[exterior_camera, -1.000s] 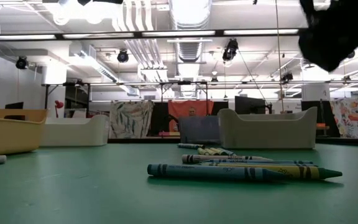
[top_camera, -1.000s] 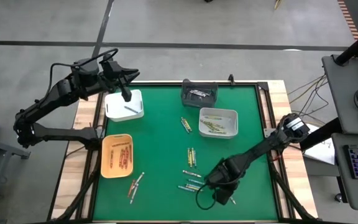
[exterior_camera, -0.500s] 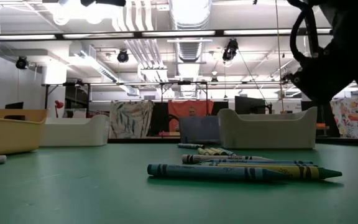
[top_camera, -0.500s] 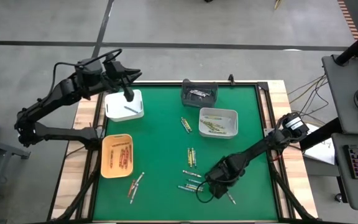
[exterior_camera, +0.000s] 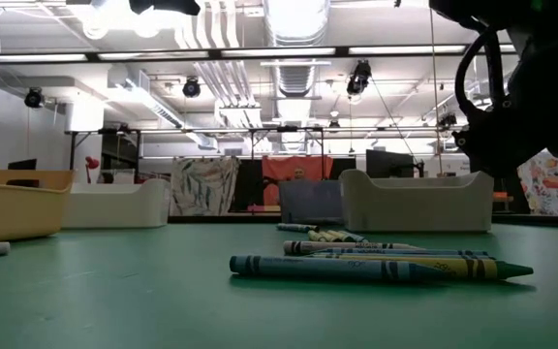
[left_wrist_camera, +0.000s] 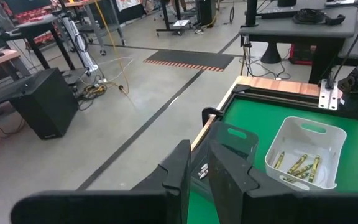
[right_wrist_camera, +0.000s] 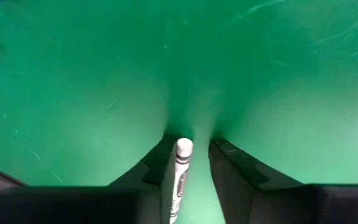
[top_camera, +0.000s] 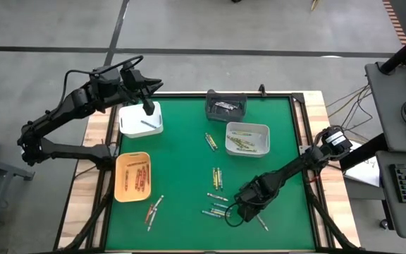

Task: Sort crayons
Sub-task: Put the white crayon into the black bin

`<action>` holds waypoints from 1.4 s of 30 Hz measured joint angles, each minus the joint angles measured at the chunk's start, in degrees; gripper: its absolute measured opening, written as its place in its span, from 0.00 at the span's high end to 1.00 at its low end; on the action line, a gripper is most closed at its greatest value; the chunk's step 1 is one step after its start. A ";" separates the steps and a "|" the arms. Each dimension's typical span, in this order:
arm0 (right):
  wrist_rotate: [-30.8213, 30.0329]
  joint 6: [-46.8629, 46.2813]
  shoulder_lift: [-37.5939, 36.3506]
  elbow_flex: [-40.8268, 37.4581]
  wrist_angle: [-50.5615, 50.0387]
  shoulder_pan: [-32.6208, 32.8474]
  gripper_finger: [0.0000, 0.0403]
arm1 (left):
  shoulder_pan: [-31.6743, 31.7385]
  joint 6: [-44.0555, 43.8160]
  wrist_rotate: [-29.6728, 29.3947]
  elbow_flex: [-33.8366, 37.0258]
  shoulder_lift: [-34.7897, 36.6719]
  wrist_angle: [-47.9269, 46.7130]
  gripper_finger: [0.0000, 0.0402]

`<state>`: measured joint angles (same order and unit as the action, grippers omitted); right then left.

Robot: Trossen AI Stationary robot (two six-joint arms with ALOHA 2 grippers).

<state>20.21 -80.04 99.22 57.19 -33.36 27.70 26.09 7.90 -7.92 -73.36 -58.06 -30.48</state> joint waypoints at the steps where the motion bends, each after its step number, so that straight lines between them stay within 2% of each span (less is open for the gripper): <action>1: -0.09 0.23 0.00 -0.02 -0.08 0.00 0.81 | 0.00 0.00 -0.01 0.00 -0.02 0.00 0.91; 7: -0.52 0.67 0.13 0.61 -0.23 0.02 0.95 | 0.00 -0.02 -0.02 0.00 0.02 0.42 0.91; 13: -1.19 0.55 -0.65 2.26 -1.96 -0.05 0.97 | 0.00 -0.02 0.00 0.00 0.02 0.42 0.91; 16: -4.07 -0.40 -2.83 4.94 -3.64 -0.82 0.98 | 0.00 -0.02 -0.01 0.00 0.02 0.42 0.91; 19: -11.58 -1.47 -6.49 8.58 -4.68 -2.38 0.98 | 0.00 -0.04 0.00 0.00 0.22 0.39 0.91; 23: -29.86 -0.22 -10.72 12.12 -5.16 -6.54 0.98 | 0.00 -0.49 -0.02 0.02 0.70 0.39 0.91; 26: -42.92 5.62 -12.88 13.53 -3.25 -11.27 0.98 | 0.00 -2.45 0.00 0.02 0.87 0.39 0.91; 29: -49.22 16.66 -13.60 13.68 3.70 -17.42 0.98 | 0.00 -4.72 0.00 0.02 1.24 0.40 0.91; 32: -49.12 29.13 -13.49 13.66 12.47 -24.60 0.98 | 0.00 -6.77 0.02 0.02 2.02 0.39 0.91; 36: -48.78 40.93 -12.85 13.66 23.22 -32.89 0.98 | 0.00 -8.21 0.06 0.02 3.39 0.42 0.91; 42: -48.72 46.95 -12.83 13.64 28.07 -44.38 0.98 | 0.00 -10.56 0.09 0.02 5.52 0.42 0.91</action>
<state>-28.51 -33.10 86.39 70.83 -5.29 -16.68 26.09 -2.65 -7.84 -73.34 -52.54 -30.06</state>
